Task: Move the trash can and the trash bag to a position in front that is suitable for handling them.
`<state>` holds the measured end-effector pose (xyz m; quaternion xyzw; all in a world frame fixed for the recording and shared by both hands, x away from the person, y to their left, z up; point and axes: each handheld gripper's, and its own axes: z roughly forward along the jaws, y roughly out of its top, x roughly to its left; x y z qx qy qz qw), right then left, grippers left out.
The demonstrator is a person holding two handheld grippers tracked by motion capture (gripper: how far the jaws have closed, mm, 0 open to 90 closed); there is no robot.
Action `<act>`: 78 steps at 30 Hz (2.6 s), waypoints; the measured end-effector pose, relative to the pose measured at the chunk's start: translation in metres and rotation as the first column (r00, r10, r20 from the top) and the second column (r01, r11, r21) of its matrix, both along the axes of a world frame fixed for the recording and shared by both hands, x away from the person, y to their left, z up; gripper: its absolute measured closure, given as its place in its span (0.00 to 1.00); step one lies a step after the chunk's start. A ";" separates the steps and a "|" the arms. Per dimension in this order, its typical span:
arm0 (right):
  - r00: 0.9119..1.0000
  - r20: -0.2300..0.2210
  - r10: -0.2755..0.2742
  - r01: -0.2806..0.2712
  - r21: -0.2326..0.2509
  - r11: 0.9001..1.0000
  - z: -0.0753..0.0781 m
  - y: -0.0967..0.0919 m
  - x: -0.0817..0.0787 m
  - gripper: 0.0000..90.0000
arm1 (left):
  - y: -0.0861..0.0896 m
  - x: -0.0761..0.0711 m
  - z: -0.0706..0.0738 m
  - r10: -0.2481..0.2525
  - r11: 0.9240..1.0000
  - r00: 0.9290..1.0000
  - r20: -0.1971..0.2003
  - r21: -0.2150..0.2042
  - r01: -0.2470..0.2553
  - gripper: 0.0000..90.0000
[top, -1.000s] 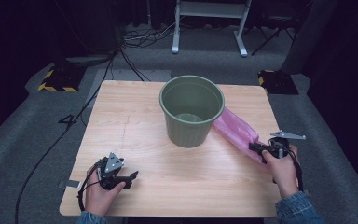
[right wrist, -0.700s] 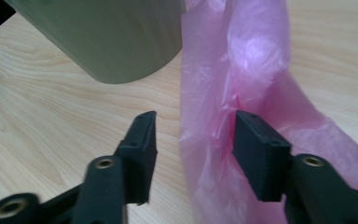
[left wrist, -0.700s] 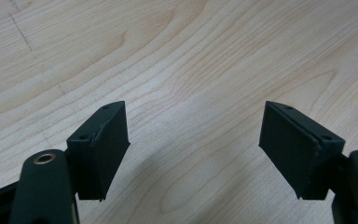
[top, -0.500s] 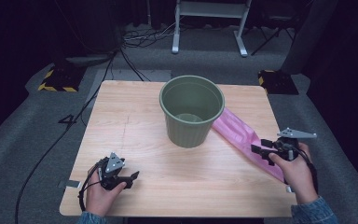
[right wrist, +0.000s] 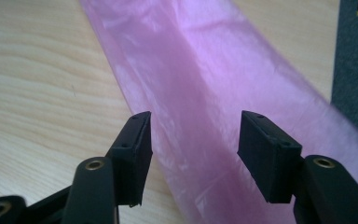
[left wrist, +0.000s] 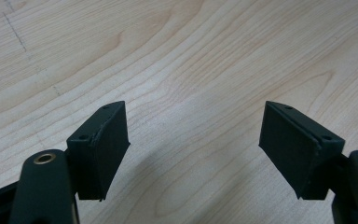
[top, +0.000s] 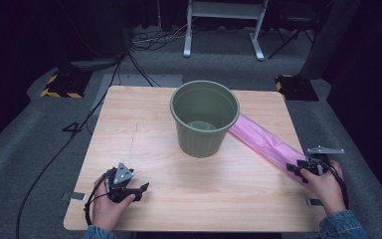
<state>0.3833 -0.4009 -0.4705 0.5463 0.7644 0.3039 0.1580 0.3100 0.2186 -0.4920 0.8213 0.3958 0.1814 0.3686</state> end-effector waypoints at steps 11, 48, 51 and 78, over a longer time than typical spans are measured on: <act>0.995 -0.059 0.078 -0.076 0.039 0.996 -0.011 0.025 -0.026 0.51 | 0.000 0.000 0.001 0.003 1.000 1.000 0.008 -0.016 -0.003 0.26; 0.912 0.285 0.294 -0.315 0.029 0.949 0.054 0.120 0.030 0.38 | -0.036 0.096 0.053 -0.047 0.993 0.991 0.124 -0.101 0.060 0.32; 0.913 0.280 0.297 -0.315 0.024 0.949 0.050 0.128 0.046 0.38 | -0.040 0.110 0.051 -0.042 0.994 0.992 0.121 -0.091 0.053 0.33; 0.909 0.284 0.304 -0.322 0.018 0.946 0.028 0.178 0.126 0.63 | -0.066 0.179 0.029 -0.077 0.992 0.986 0.149 -0.084 0.090 0.52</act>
